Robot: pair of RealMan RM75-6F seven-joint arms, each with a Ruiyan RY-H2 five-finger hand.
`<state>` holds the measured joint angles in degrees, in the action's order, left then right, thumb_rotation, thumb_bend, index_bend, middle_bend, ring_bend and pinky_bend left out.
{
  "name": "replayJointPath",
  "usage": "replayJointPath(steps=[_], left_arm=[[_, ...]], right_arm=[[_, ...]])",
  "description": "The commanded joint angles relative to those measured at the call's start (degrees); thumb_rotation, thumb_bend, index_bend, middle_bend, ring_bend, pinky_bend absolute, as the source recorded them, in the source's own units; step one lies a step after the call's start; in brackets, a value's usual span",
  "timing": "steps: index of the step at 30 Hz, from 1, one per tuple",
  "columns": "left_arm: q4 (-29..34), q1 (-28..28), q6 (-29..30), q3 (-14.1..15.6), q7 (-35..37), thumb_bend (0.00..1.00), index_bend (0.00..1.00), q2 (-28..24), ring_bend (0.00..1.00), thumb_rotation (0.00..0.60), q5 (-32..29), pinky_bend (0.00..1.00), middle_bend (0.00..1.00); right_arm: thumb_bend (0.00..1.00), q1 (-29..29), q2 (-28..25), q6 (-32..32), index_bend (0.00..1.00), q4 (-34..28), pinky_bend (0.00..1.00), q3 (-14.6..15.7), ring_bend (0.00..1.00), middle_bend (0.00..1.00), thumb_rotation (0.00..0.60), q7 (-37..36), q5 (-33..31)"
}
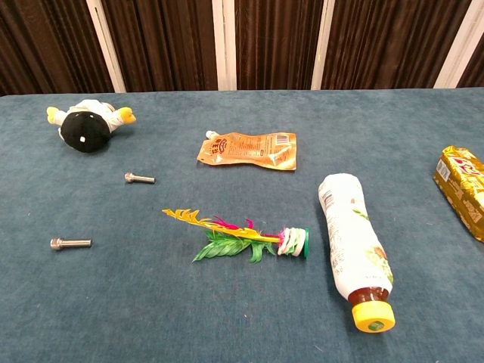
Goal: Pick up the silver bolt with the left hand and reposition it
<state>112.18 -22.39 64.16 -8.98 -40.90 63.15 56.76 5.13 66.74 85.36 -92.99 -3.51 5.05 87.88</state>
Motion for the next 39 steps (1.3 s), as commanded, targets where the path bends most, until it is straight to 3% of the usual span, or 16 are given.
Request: replayJointPath(steps=[1, 8, 25, 39], left_arm=[[2.25, -3.65, 0.15, 0.36, -5.98, 0.32, 0.33, 3.99, 0.00, 0.600, -6.28, 0.00, 0.06], [5.11, -5.74, 2.47, 1.24, -8.69, 0.34, 0.35, 8.19, 0.00, 0.600, -12.39, 0.00, 0.07], [-1.26, -9.48, 10.55, 3.47, -15.62, 0.39, 0.40, 20.54, 0.00, 0.600, -14.13, 0.00, 0.09], [-5.89, -11.94, 11.81, 3.53, -17.52, 0.41, 0.45, 25.22, 0.00, 0.600, -17.02, 0.00, 0.10]], right_arm=[[0.11, 0.08, 0.14, -0.17, 0.08, 0.03, 0.00, 0.01, 0.06, 0.07, 0.600, 0.25, -0.11], [0.11, 0.03, 0.47, -0.06, 0.08, -0.21, 0.00, -0.14, 0.06, 0.07, 0.600, 0.98, -0.49], [0.11, -0.03, 0.36, 0.02, 0.08, -0.33, 0.00, -0.17, 0.06, 0.07, 0.600, 1.01, -0.63], [0.11, 0.15, 0.66, -0.33, 0.08, -0.11, 0.00, -0.32, 0.06, 0.07, 0.600, 1.36, -1.06]])
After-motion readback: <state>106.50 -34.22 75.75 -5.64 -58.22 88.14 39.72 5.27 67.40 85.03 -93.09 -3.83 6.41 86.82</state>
